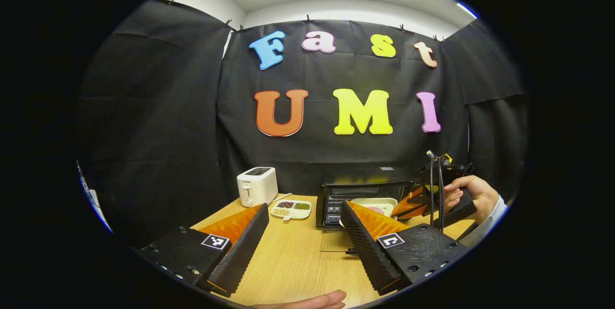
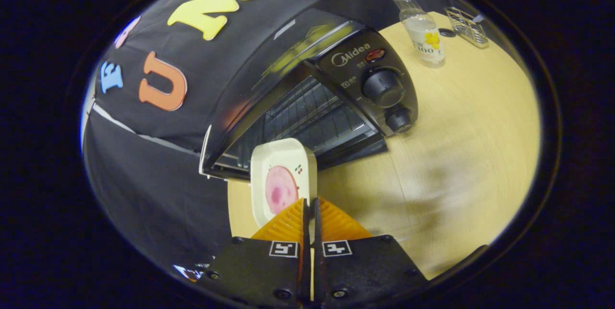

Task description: Open the electric oven with the left hand, put the food in, and close the electric oven.

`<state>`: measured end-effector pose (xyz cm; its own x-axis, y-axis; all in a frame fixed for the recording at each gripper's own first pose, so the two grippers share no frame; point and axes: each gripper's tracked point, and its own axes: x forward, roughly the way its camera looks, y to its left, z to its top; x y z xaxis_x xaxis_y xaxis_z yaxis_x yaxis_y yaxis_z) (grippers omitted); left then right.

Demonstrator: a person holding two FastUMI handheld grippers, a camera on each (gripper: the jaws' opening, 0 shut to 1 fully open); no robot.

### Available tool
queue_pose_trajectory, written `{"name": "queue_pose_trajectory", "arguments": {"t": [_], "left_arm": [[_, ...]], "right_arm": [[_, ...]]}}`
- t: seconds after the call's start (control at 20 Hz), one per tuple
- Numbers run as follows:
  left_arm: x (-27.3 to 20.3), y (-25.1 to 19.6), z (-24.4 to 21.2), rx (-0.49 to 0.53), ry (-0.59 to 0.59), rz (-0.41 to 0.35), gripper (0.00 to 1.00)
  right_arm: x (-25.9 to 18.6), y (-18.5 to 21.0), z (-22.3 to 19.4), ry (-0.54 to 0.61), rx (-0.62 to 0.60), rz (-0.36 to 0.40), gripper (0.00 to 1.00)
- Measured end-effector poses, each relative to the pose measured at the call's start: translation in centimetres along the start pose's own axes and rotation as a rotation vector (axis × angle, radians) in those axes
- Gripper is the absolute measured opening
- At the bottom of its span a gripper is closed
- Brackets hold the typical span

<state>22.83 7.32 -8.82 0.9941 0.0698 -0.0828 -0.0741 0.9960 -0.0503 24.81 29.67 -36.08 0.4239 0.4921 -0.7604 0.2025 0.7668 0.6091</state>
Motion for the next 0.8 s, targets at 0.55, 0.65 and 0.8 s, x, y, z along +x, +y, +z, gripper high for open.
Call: {"name": "queue_pose_trajectory", "arguments": {"t": [0.55,0.65,0.8], "left_arm": [[1.3,0.5,-1.3,0.031,-0.027,-0.004,0.96],[1.6,0.8,-1.5,0.008,-0.026,0.003,0.95],[2.3,1.5,-2.3,-0.004,-0.014,0.014,0.96]], "right_arm": [[5.4,1.1,3.6,-0.296,0.379,0.052,0.05],[6.1,2.2,5.0,-0.382,0.404,0.107,0.06],[7.0,2.0,6.2,-0.457,0.431,0.112,0.06]]}}
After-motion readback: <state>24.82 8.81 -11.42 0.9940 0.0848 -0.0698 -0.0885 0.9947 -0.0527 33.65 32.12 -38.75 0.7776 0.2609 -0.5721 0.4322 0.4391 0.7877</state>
